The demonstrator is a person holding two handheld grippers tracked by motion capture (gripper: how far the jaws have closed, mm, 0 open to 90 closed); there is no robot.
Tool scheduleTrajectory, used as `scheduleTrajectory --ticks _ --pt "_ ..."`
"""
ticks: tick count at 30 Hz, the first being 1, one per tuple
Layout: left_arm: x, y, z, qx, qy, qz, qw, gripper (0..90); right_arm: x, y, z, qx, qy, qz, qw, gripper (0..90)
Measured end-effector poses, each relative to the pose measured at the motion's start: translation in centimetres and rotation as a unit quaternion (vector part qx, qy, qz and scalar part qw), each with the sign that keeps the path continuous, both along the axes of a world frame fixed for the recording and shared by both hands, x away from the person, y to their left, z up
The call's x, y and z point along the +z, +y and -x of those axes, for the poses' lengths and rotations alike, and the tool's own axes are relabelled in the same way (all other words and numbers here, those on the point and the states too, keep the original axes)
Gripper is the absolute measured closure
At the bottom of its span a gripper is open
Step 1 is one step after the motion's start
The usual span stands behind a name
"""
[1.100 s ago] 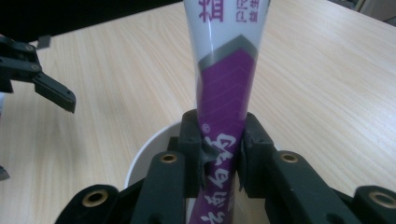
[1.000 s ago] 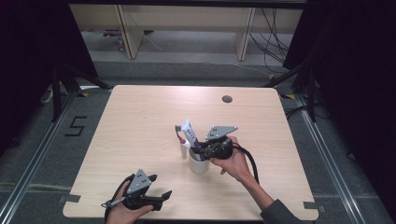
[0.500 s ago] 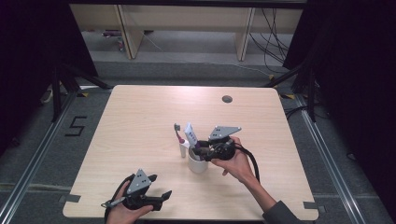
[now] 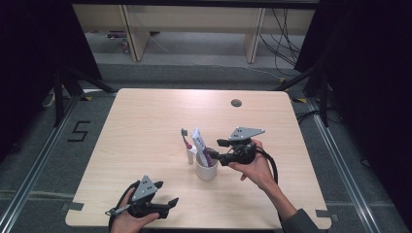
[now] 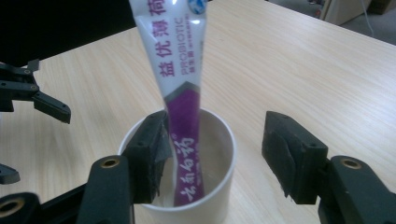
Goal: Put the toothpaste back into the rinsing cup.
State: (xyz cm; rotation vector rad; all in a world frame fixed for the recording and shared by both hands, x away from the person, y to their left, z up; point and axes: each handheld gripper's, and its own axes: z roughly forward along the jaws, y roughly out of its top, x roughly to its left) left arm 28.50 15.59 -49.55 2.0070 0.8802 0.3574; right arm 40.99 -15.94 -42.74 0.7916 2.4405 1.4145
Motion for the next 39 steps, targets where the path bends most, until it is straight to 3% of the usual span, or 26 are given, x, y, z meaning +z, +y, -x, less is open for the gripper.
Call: scheduleTrajectory --ticks 1,2,3,5,12,15,17,19,23,24,26,28,29,30,31,34,36,37,38,39 --pt "0.0 0.0 0.0 0.001 0.000 0.001 1.0000 20.9 0.0 -0.1 0.0 -0.001 0.003 -0.006 1.0000 41.3" --pt "-0.1 -0.2 0.1 0.004 0.002 0.016 0.9999 20.9 0.1 -0.3 0.2 -0.013 0.015 -0.005 0.9998 40.6" --pt "0.0 -0.1 0.0 0.004 0.001 0.015 0.9999 21.0 0.1 -0.5 0.0 -0.010 0.004 -0.006 0.9999 40.1" --pt "-0.1 -0.1 0.0 0.004 0.000 0.014 0.9999 21.0 0.2 -0.9 0.1 -0.018 0.014 -0.007 0.9997 38.9" --pt "0.0 -0.1 0.1 0.006 0.003 0.012 0.9999 20.9 0.3 -2.2 0.2 -0.028 0.006 -0.003 0.9996 33.8" --pt "0.0 -0.1 0.1 0.006 0.003 0.012 0.9999 21.0 0.4 -2.7 0.6 -0.042 0.027 -0.002 0.9988 31.2" --pt "0.0 -0.1 0.0 0.005 0.002 0.010 0.9999 20.9 0.2 -3.3 0.5 -0.043 0.009 0.007 0.9990 30.7" --pt "-0.1 -0.2 0.0 0.006 0.002 0.013 0.9999 21.0 0.0 -3.6 0.8 -0.056 0.026 0.000 0.9981 29.4" --pt "0.0 -0.2 0.0 0.008 0.002 0.012 0.9999 20.9 -0.1 -4.5 1.0 -0.060 0.032 0.003 0.9977 27.0" --pt "-0.1 -0.2 0.0 0.006 0.002 0.013 0.9999 20.9 -0.2 -4.8 0.8 -0.057 0.018 0.007 0.9982 26.1" --pt "-0.1 -0.2 0.0 0.008 0.002 0.014 0.9999 21.0 -0.3 -5.1 1.1 -0.066 0.033 0.000 0.9973 24.6" --pt "-0.1 -0.2 0.0 0.008 0.002 0.013 0.9999 21.0 -0.3 -5.5 1.1 -0.068 0.022 0.009 0.9974 23.7" --pt "-0.1 -0.1 0.0 0.009 0.002 0.013 0.9999 21.0 -0.4 -5.5 1.3 -0.075 0.036 0.003 0.9965 23.4" --pt "-0.1 -0.1 0.0 0.008 0.002 0.008 0.9999 20.9 -0.5 -5.7 1.1 -0.068 0.024 0.007 0.9974 23.2" --pt "-0.1 -0.1 -0.1 0.005 0.001 0.010 0.9999 21.0 -0.5 -5.7 1.4 -0.074 0.039 0.003 0.9965 23.2" --pt "0.0 -0.2 0.0 0.008 0.002 0.009 0.9999 21.0 -0.6 -6.0 1.6 -0.078 0.048 0.004 0.9958 22.8" --pt "-0.1 -0.2 0.0 0.008 0.001 0.009 0.9999 21.0 -0.7 -6.3 1.6 -0.078 0.029 0.012 0.9964 22.5" --pt "-0.1 -0.2 0.0 0.008 0.001 0.009 0.9999 21.0 -0.8 -6.2 1.7 -0.083 0.044 0.006 0.9955 22.4" --pt "-0.1 -0.2 0.0 0.008 0.001 0.011 0.9999 21.0 -0.9 -6.4 1.6 -0.074 0.038 0.007 0.9965 22.4" --pt "-0.1 -0.2 0.0 0.008 0.001 0.012 0.9999 21.0 -0.9 -6.3 1.8 -0.081 0.051 0.002 0.9954 22.4"
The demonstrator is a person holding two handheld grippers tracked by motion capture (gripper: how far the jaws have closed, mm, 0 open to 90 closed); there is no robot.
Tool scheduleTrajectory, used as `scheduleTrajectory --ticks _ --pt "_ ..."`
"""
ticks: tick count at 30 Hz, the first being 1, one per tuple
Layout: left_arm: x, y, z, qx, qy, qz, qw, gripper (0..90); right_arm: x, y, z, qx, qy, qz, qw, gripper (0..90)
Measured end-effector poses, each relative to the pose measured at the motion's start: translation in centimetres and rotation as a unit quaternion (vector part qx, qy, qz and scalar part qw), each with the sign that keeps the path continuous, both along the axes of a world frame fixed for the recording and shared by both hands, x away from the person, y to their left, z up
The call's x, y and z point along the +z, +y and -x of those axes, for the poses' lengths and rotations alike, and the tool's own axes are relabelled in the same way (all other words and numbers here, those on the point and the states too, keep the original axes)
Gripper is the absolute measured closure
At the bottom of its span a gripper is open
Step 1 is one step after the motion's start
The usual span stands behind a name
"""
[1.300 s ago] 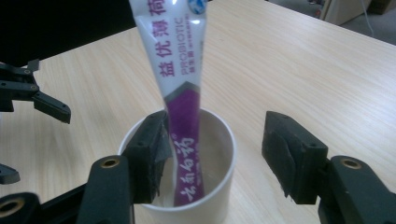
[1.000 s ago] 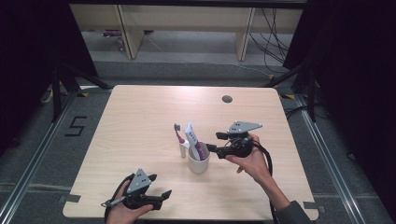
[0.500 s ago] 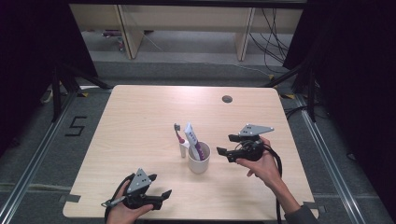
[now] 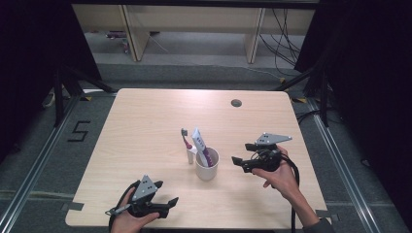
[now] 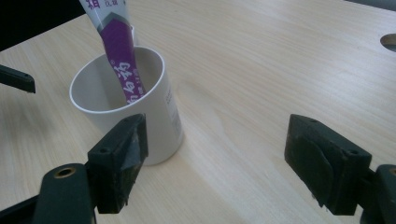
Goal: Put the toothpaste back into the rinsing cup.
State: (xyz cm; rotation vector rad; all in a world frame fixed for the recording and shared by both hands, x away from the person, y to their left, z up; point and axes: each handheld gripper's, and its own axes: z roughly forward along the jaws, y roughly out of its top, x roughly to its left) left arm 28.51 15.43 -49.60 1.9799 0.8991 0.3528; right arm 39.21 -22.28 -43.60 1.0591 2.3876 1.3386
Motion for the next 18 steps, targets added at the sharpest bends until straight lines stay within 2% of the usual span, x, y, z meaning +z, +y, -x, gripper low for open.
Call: scheduleTrajectory --ticks 1,2,3,4,5,6,7,8,9,10,11,12,13,15,17,18 --pt "0.0 0.0 0.0 0.000 0.000 0.000 1.0000 21.0 0.0 -0.1 0.0 0.002 -0.002 0.000 1.0000 22.4" --pt "0.0 0.0 0.0 0.000 0.000 -0.001 1.0000 21.0 0.0 -0.3 -0.1 0.000 -0.019 0.012 0.9997 22.3" --pt "0.0 0.1 0.0 -0.003 -0.001 -0.006 1.0000 21.0 0.0 -0.4 0.0 0.000 -0.019 0.015 0.9997 22.2" --pt "0.0 0.0 0.0 -0.001 0.000 -0.002 1.0000 21.0 0.0 -0.3 0.2 -0.004 -0.005 0.009 0.9999 22.1" --pt "0.0 0.1 0.0 -0.005 0.000 -0.011 0.9999 21.0 0.0 -0.5 0.1 0.002 -0.016 0.019 0.9997 22.2" --pt "0.1 0.1 0.0 -0.005 0.000 -0.012 0.9999 21.0 -0.1 -0.5 0.4 -0.005 -0.002 0.013 0.9999 22.0" --pt "0.0 0.1 0.0 -0.007 -0.001 -0.011 0.9999 21.0 0.0 -0.5 0.4 -0.004 0.002 0.015 0.9999 21.8" --pt "0.0 0.0 0.1 -0.002 0.000 -0.001 1.0000 20.9 -0.1 -0.7 0.3 0.000 -0.017 0.021 0.9996 21.7" --pt "0.0 0.1 0.1 -0.003 0.001 -0.004 1.0000 21.0 0.0 -0.7 0.6 -0.007 0.000 0.014 0.9999 21.7" --pt "0.0 0.0 0.1 -0.002 0.000 0.001 1.0000 21.0 0.0 -0.9 0.5 -0.002 -0.013 0.016 0.9998 21.7" --pt "0.0 0.1 0.0 -0.007 0.000 -0.013 0.9999 21.0 0.1 -1.1 0.7 -0.008 -0.011 0.017 0.9998 21.6" --pt "0.0 0.1 0.0 -0.005 0.000 -0.012 0.9999 21.0 0.0 -1.2 0.7 -0.005 -0.013 0.016 0.9998 21.6" --pt "0.0 0.0 0.0 -0.006 -0.001 -0.010 0.9999 21.0 0.1 -1.2 1.0 -0.012 -0.002 0.012 0.9999 21.6" --pt "-0.1 -0.2 0.1 -0.002 0.001 0.000 1.0000 21.0 0.0 -1.6 1.0 -0.009 -0.016 0.018 0.9997 21.4" --pt "-0.1 -0.1 0.1 -0.002 0.000 -0.003 1.0000 21.0 -0.1 -1.9 1.3 -0.014 -0.011 0.011 0.9998 21.3" --pt "-0.1 -0.1 0.1 -0.001 0.000 -0.003 1.0000 20.9 -0.1 -2.2 1.4 -0.016 -0.013 0.017 0.9996 21.2"
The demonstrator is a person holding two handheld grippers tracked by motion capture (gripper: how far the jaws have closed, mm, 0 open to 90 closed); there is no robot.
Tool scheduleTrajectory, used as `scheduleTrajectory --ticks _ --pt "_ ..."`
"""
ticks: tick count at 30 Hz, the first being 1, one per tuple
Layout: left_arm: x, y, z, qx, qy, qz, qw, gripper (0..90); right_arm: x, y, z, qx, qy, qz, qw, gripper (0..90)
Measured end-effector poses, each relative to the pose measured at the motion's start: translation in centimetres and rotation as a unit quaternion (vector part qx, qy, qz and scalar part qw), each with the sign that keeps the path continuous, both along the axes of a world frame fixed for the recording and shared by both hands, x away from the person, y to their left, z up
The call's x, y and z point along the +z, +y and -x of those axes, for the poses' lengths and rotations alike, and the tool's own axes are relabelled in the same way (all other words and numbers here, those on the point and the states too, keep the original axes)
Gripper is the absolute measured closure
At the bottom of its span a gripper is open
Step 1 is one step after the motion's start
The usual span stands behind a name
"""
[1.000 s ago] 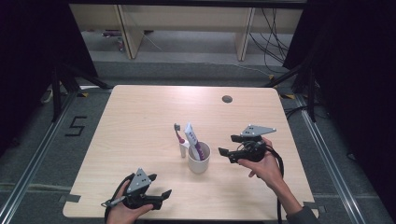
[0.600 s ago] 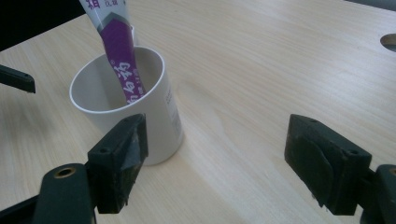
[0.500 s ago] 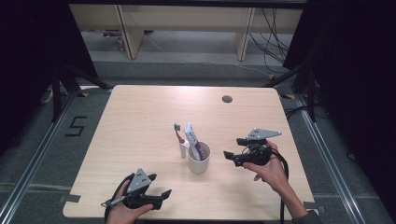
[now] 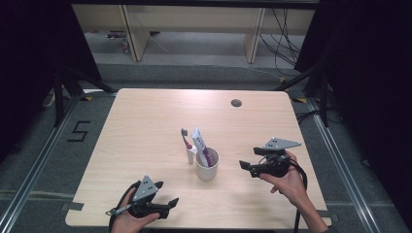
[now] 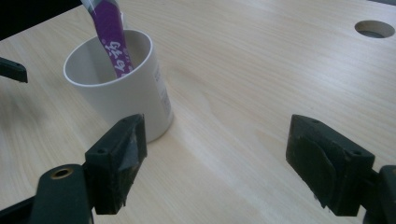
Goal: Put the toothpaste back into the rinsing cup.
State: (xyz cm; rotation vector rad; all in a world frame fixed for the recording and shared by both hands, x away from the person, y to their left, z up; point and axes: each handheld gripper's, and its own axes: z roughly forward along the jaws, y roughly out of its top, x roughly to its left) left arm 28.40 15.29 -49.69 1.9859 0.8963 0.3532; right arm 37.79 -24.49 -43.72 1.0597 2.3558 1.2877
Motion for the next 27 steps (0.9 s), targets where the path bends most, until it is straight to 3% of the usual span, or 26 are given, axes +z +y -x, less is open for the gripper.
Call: scheduleTrajectory --ticks 10,11,12,14,15,19,20,22,26,27 --pt "-0.1 0.0 0.0 -0.003 -0.001 0.002 1.0000 21.0 -0.5 -1.8 1.5 -0.020 0.012 -0.014 0.9996 20.9" --pt "0.0 0.0 0.0 -0.002 0.001 -0.001 1.0000 21.0 -0.6 -2.0 1.5 -0.020 0.000 -0.004 0.9998 20.8" --pt "0.0 0.0 0.0 -0.003 0.001 -0.001 1.0000 21.0 -0.6 -2.0 1.8 -0.022 0.010 -0.011 0.9996 20.6" --pt "-0.1 0.0 0.0 -0.002 0.001 -0.001 1.0000 20.9 -0.7 -2.2 1.9 -0.021 -0.002 -0.005 0.9998 19.7" --pt "-0.1 0.1 0.0 -0.005 0.000 -0.003 1.0000 20.9 -0.6 -2.2 2.2 -0.027 0.008 -0.012 0.9995 19.7" --pt "-0.1 0.1 0.0 -0.004 0.001 -0.003 1.0000 20.9 -0.8 -2.4 2.9 -0.029 0.000 -0.015 0.9995 18.7" --pt "-0.1 0.1 0.0 -0.004 0.000 -0.003 1.0000 20.9 -0.8 -2.3 3.2 -0.036 0.016 -0.020 0.9990 18.5" --pt "-0.1 0.1 0.0 -0.004 0.000 -0.003 1.0000 20.9 -0.9 -2.7 3.3 -0.026 -0.005 -0.010 0.9996 18.2" --pt "-0.1 0.1 0.0 -0.004 -0.001 -0.003 1.0000 20.8 -1.1 -2.7 4.1 -0.033 0.010 -0.024 0.9991 17.8" --pt "-0.1 0.1 0.0 -0.004 -0.001 -0.003 1.0000 20.8 -1.2 -2.9 4.0 -0.027 -0.004 -0.016 0.9995 17.8"
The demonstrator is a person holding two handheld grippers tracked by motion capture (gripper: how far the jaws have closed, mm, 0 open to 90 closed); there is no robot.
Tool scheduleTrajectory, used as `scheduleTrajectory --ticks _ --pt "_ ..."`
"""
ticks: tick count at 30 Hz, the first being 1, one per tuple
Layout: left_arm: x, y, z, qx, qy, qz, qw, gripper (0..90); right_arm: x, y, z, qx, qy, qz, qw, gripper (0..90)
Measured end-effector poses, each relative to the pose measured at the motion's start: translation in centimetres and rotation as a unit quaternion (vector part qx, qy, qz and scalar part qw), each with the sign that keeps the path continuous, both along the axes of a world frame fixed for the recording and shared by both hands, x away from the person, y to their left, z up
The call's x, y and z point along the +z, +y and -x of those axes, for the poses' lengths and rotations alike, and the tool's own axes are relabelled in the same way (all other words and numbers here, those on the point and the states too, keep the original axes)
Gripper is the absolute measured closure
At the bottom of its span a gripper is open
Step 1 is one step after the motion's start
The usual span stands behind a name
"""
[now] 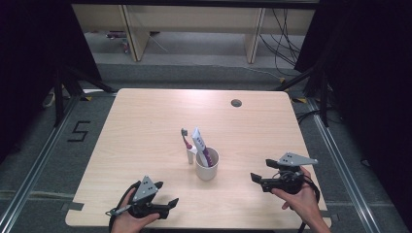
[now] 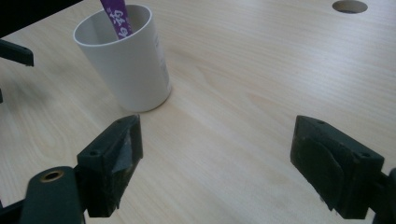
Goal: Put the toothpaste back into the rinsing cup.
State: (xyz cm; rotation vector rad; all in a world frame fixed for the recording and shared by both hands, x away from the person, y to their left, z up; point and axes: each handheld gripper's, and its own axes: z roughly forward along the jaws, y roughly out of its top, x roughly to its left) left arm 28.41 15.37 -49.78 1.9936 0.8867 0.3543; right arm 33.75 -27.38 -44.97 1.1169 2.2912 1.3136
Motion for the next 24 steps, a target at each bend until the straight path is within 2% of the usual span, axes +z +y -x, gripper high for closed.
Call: scheduleTrajectory --ticks 2,3,4,5,8,10,11,12,14,15,17,18,19,20,21,22,24 --pt "0.0 0.0 0.0 0.000 0.000 0.000 1.0000 20.9 -0.1 0.0 0.5 -0.012 0.018 -0.002 0.9998 17.8" --pt "0.0 0.0 0.0 0.000 -0.001 0.000 1.0000 20.9 -0.2 -0.2 0.5 -0.005 0.009 0.003 0.9999 17.8" --pt "0.0 0.0 0.0 0.000 -0.001 0.000 1.0000 20.8 -0.3 -0.2 0.8 -0.007 0.020 0.001 0.9998 17.8" --pt "0.0 0.0 0.0 0.000 -0.001 -0.001 1.0000 20.8 -0.5 -0.3 0.7 -0.003 0.008 0.002 1.0000 17.7" --pt "0.0 -0.1 0.0 0.002 -0.001 0.003 1.0000 20.8 -0.7 -0.7 1.1 -0.006 0.005 0.013 0.9999 17.6" --pt "0.0 -0.1 0.0 0.002 -0.001 0.004 1.0000 20.8 -1.0 -0.9 1.3 -0.006 0.013 0.012 0.9998 17.5" --pt "0.0 -0.1 0.0 0.002 -0.001 0.003 1.0000 20.8 -1.1 -0.9 1.5 -0.010 0.025 0.008 0.9996 17.3" --pt "0.0 0.0 0.0 0.001 -0.001 0.001 1.0000 20.8 -1.3 -1.1 1.5 -0.009 0.014 0.013 0.9998 17.2" --pt "0.0 0.0 0.0 0.002 0.000 0.001 1.0000 20.8 -1.5 -1.1 1.9 -0.014 0.035 0.003 0.9993 17.0" --pt "0.1 0.0 0.0 0.003 -0.001 0.001 1.0000 20.8 -1.6 -1.4 1.8 -0.008 0.016 0.015 0.9997 16.8" --pt "0.0 0.0 0.0 0.003 -0.002 0.003 1.0000 20.8 -1.8 -1.5 2.0 -0.011 0.021 0.011 0.9996 16.7" --pt "0.0 0.0 0.0 0.002 -0.002 0.004 1.0000 20.8 -1.8 -1.5 2.3 -0.012 0.035 0.003 0.9993 16.7" --pt "0.0 0.0 0.0 0.003 -0.002 0.004 1.0000 20.8 -1.9 -1.7 2.2 -0.009 0.026 0.013 0.9995 16.7" --pt "0.0 0.0 0.0 0.002 -0.001 0.001 1.0000 20.8 -2.0 -1.7 2.3 -0.009 0.027 0.013 0.9995 16.8" --pt "0.1 0.0 0.0 0.002 -0.001 0.000 1.0000 20.8 -2.0 -1.7 2.5 -0.012 0.038 0.013 0.9991 16.7" --pt "0.1 0.0 0.0 0.002 -0.001 0.001 1.0000 20.8 -2.2 -1.8 2.6 -0.013 0.028 0.017 0.9994 16.7" --pt "0.0 0.0 0.0 0.003 -0.002 0.004 1.0000 20.8 -2.4 -1.7 2.8 -0.010 0.041 0.015 0.9990 16.7"
